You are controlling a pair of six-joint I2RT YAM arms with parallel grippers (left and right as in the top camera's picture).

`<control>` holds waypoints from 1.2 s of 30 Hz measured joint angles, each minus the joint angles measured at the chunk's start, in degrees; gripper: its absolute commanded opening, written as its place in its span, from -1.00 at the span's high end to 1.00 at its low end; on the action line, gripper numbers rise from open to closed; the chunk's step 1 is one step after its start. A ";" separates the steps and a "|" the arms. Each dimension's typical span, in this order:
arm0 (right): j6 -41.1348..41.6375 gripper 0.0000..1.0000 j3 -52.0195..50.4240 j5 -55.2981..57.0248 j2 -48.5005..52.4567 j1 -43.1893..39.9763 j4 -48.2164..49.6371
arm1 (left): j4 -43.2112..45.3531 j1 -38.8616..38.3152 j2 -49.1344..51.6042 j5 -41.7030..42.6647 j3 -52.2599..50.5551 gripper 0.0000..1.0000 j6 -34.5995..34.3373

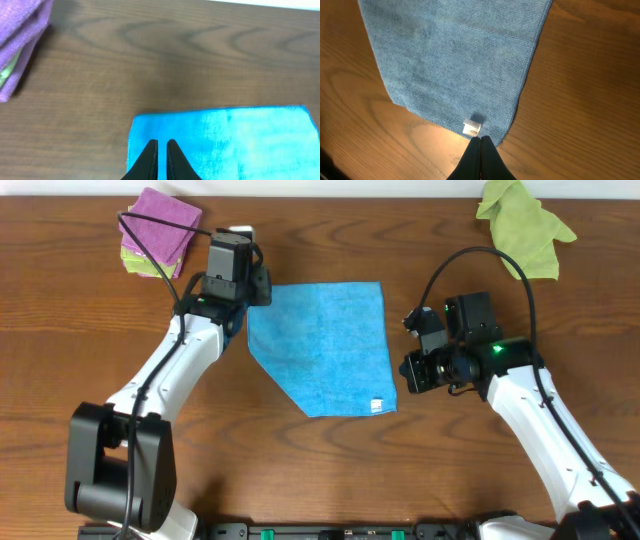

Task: Fold the cloth
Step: 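Pull the blue cloth leftward with the left gripper to flatten it, then grasp the cloth's left edge with left gripper, bottom corner with right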

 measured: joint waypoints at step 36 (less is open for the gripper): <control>-0.24 0.97 -0.07 -2.62 0.00 0.02 -0.44 | 13.07 13.27 3.48 36.39 -21.24 -0.91 -9.40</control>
